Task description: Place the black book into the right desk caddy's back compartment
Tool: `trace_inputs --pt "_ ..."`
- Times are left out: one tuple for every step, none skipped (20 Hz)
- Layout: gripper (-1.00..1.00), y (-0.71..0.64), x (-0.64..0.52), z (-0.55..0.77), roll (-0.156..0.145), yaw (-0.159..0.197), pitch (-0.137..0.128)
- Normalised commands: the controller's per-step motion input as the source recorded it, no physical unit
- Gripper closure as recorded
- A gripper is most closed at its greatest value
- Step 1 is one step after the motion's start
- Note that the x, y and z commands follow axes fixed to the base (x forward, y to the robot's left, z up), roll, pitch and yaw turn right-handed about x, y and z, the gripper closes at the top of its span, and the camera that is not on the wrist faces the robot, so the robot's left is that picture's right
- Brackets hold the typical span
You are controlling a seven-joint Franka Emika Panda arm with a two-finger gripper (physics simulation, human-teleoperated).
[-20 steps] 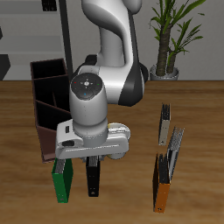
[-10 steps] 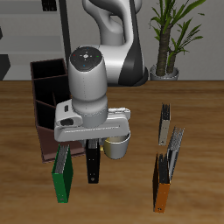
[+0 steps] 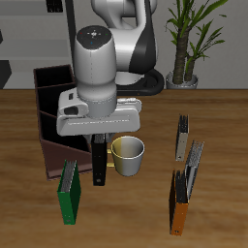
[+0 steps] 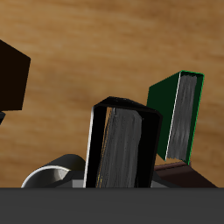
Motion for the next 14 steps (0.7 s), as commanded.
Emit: trace_inputs --pt "1.00 -0.08 -0.34 0.44 -0.013 0.036 -0.047" --pt "1.00 -0.17 -0.26 0.35 -0.077 -0.013 -0.009" --pt "1.00 -0.08 -0.25 0.28 -0.015 0.031 0.061" --pt "1.00 -0.29 -0.28 0.39 -0.067 0.030 -0.040" --pt "1.00 -0.03 0.00 0.00 0.000 0.000 0.000" --pt "1.00 -0.20 -0.11 0.17 -0.089 -0.022 -0.027" --pt "1.00 0.00 0.00 0.00 0.000 0.000 0.000" --pt "1.00 -1.13 -0.66 0.92 -0.070 -0.015 -0.039" --pt "1.00 -0.11 -0.24 0.14 0.003 0.038 -0.040" --pt "1.00 -0.09 -0.40 0.19 0.025 0.053 -0.063" --pt "1.00 -0.01 -0.41 0.21 0.025 0.031 -0.047" --pt "1.00 0.07 -0.43 0.22 0.057 0.118 -0.081" --pt "1.00 0.01 -0.43 0.20 0.007 0.026 -0.057" --pt "1.00 0.07 -0.36 0.13 0.059 0.055 0.012"
